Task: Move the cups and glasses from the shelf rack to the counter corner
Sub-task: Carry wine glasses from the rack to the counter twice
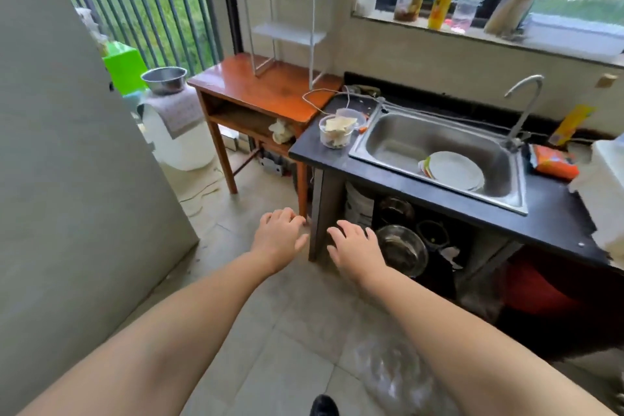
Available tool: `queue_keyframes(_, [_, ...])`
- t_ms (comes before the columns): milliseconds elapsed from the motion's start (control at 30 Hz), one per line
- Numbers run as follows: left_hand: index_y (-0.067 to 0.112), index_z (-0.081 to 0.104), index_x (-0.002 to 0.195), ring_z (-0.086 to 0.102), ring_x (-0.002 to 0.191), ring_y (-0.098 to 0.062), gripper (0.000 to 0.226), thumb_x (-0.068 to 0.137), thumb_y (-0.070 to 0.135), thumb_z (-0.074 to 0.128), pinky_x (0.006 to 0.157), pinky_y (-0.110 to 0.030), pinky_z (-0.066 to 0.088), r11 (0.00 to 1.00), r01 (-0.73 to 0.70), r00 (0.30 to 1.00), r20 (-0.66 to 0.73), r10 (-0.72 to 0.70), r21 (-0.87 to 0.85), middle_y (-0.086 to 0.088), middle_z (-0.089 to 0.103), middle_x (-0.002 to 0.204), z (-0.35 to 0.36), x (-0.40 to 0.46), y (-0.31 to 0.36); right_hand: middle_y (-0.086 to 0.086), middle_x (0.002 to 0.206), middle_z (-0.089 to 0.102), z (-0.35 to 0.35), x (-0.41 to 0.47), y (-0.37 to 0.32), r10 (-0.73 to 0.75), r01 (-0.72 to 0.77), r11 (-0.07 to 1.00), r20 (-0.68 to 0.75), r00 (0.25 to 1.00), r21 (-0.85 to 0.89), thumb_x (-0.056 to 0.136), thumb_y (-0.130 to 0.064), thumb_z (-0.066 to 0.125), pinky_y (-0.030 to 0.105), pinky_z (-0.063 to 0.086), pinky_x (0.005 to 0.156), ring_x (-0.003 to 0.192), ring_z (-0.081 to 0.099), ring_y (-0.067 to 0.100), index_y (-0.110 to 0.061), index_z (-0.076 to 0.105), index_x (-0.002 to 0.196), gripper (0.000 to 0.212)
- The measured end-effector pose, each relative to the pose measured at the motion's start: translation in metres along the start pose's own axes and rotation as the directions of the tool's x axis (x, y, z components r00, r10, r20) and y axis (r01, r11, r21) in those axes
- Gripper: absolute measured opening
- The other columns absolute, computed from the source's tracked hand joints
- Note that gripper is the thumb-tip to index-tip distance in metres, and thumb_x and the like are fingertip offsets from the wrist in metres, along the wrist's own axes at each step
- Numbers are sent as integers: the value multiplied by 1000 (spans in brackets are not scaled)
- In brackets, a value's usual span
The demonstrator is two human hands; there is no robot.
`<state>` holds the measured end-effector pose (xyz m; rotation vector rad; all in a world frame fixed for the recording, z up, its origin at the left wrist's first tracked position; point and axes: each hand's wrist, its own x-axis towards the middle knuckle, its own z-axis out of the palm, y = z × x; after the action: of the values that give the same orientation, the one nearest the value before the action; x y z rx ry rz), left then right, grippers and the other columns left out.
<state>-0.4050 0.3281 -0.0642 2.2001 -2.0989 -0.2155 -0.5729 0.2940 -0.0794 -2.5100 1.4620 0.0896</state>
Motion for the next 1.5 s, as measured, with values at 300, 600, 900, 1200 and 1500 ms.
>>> queue_keyframes(300, [20,51,131,44,126,-22,41,96,39,42,106,-36,30,977,197,980,3,-197,-87,-3,51,132,-24,91,-105,9,151,33,-20,166,-44,-162,166,985,97,982,-40,100,-34,36,52,19,116,140,30,28,-18,37,141,44])
queue_keyframes(600, [20,56,123,46,124,-23,36,95,40,43,106,-38,32,980,183,982,-42,-186,-84,-3,54,128,-66,209,-255,6,146,40,-44,336,-134,-129,129,992,-20,991,-15,99,-34,37,51,25,115,135,37,26,-19,39,139,43])
queue_keyframes(900, [19,55,126,47,122,-25,39,94,39,44,104,-39,31,996,70,981,-175,-79,-56,-5,52,126,-152,335,-342,7,142,44,-123,471,-188,-27,29,1000,-187,982,4,99,-33,37,50,28,110,131,41,29,-18,43,137,41])
queue_keyframes(1200, [18,55,127,46,123,-26,40,96,39,41,105,-41,33,991,-137,922,-363,132,12,-8,52,128,-242,490,-346,8,141,47,-241,598,-167,8,-23,999,-452,892,-28,99,-32,38,48,31,112,130,45,27,-15,44,136,41])
queue_keyframes(1500, [18,51,132,43,129,-27,42,96,38,44,106,-41,32,963,-268,847,-486,217,-37,-9,50,135,-325,648,-331,9,145,39,-356,712,-115,30,-62,998,-592,805,-34,101,-29,34,41,40,102,128,45,29,-14,35,144,46])
